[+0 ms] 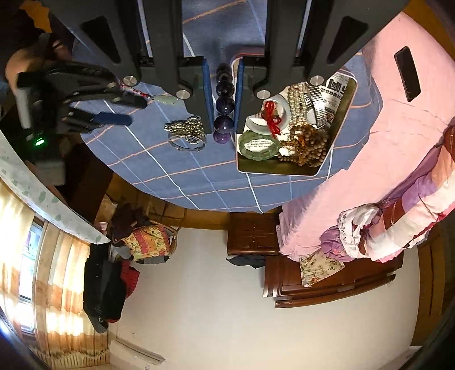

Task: Organize jewelry
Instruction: 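Lift the purple bracelet over the tin with the left tool while the right tool carries the jade pendant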

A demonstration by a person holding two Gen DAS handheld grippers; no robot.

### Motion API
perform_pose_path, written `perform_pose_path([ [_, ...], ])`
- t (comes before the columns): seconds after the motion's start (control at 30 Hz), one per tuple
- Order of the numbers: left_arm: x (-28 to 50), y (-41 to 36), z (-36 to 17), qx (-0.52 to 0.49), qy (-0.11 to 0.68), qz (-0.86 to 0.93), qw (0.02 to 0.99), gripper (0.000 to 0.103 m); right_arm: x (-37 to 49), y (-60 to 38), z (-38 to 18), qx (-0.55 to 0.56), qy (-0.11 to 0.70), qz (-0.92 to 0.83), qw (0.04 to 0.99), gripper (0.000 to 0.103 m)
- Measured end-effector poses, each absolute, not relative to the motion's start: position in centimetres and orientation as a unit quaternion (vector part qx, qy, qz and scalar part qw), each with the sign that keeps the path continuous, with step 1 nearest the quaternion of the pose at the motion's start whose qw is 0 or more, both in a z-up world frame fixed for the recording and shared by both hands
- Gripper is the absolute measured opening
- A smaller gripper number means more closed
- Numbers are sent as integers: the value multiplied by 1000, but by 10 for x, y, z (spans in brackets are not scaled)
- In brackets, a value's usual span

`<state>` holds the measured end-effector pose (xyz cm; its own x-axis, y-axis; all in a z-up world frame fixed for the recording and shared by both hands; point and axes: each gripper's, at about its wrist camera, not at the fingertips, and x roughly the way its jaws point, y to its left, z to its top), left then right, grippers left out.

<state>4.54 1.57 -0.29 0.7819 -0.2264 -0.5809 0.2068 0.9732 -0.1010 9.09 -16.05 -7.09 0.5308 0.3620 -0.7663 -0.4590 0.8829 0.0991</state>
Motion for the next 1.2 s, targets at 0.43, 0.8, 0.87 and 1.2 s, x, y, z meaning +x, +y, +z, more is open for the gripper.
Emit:
perform_pose_path([
  [0.43,45,37,15,-23,289,-100,952,13,92,-135,-96,-132,443,237,854,12],
  [0.8,48,61,34,-27,267,-82,960,13,88,-136,-63,-116,415,244,869,2],
  [0.87,49,64,35,-28,265,-78,961,13,85,-134,-52,-118,404,247,873,2],
  [1.2,49,70,26,-31,275,-81,958,13,88,-139,-82,-154,457,248,840,43],
])
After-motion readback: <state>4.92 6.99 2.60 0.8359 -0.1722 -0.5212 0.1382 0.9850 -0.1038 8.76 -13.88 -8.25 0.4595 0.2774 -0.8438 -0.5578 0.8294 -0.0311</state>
